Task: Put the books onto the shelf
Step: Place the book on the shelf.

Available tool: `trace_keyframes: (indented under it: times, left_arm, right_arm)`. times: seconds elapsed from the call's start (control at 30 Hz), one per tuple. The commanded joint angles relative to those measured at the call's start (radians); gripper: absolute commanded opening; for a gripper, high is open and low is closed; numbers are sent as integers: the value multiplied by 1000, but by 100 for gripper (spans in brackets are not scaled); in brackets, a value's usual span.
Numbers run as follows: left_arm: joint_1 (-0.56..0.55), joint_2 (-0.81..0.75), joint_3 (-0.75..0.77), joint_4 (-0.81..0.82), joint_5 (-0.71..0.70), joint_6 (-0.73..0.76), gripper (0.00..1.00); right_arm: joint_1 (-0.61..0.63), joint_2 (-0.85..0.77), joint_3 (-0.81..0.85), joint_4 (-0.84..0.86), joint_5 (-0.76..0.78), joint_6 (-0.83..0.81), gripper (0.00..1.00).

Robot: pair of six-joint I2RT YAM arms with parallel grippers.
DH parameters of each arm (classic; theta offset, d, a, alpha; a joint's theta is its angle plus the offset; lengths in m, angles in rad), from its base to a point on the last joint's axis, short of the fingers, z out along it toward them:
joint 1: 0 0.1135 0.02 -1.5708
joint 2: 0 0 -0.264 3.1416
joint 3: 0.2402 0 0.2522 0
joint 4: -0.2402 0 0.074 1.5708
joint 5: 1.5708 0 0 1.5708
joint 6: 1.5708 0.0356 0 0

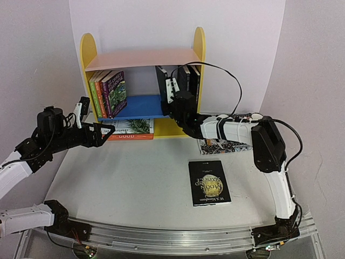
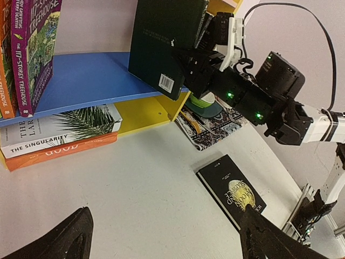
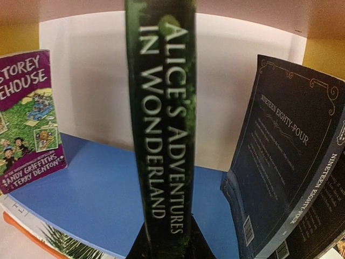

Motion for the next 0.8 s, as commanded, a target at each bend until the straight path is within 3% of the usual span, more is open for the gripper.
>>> trace_keyframes:
  times: [0.0,0.43,0.77]
  left_arm:
    - [5,-9,2,16,12,-4,96]
    - [5,-26,-14,16,29,-16,95]
    - [5,-21,-14,16,39,-23,95]
  right_arm:
    - [-39,38,152,180,67,18,0]
    - [-91,217,370,158,223,26,0]
    - [-101,234,383,123,355,59,1]
